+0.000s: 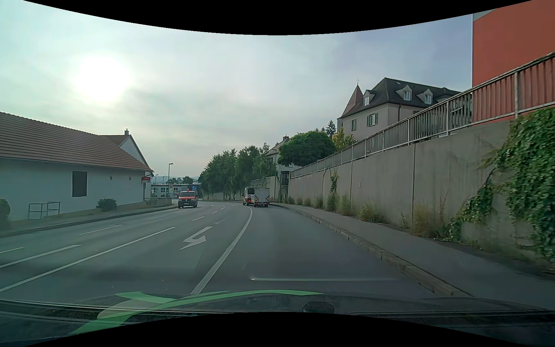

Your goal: Follow the waypoints while adhering to traffic rules and regulations

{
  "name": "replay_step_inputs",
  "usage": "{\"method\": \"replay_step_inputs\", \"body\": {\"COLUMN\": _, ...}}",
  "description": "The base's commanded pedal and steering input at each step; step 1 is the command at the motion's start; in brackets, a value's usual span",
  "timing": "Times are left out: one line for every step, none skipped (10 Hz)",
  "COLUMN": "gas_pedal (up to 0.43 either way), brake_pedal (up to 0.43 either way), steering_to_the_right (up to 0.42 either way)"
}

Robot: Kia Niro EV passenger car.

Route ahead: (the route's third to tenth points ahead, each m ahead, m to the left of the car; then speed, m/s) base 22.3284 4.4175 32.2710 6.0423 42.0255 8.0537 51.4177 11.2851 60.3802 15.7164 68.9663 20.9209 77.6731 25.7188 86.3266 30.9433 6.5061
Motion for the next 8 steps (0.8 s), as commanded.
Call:
{"method": "replay_step_inputs", "body": {"gas_pedal": 0.177, "brake_pedal": 0.0, "steering_to_the_right": -0.03}}
{"method": "replay_step_inputs", "body": {"gas_pedal": 0.177, "brake_pedal": 0.0, "steering_to_the_right": -0.031}}
{"method": "replay_step_inputs", "body": {"gas_pedal": 0.177, "brake_pedal": 0.0, "steering_to_the_right": -0.03}}
{"method": "replay_step_inputs", "body": {"gas_pedal": 0.177, "brake_pedal": 0.0, "steering_to_the_right": -0.03}}
{"method": "replay_step_inputs", "body": {"gas_pedal": 0.177, "brake_pedal": 0.0, "steering_to_the_right": -0.029}}
{"method": "replay_step_inputs", "body": {"gas_pedal": 0.177, "brake_pedal": 0.0, "steering_to_the_right": -0.025}}
{"method": "replay_step_inputs", "body": {"gas_pedal": 0.169, "brake_pedal": 0.0, "steering_to_the_right": -0.025}}
{"method": "replay_step_inputs", "body": {"gas_pedal": 0.169, "brake_pedal": 0.0, "steering_to_the_right": -0.027}}
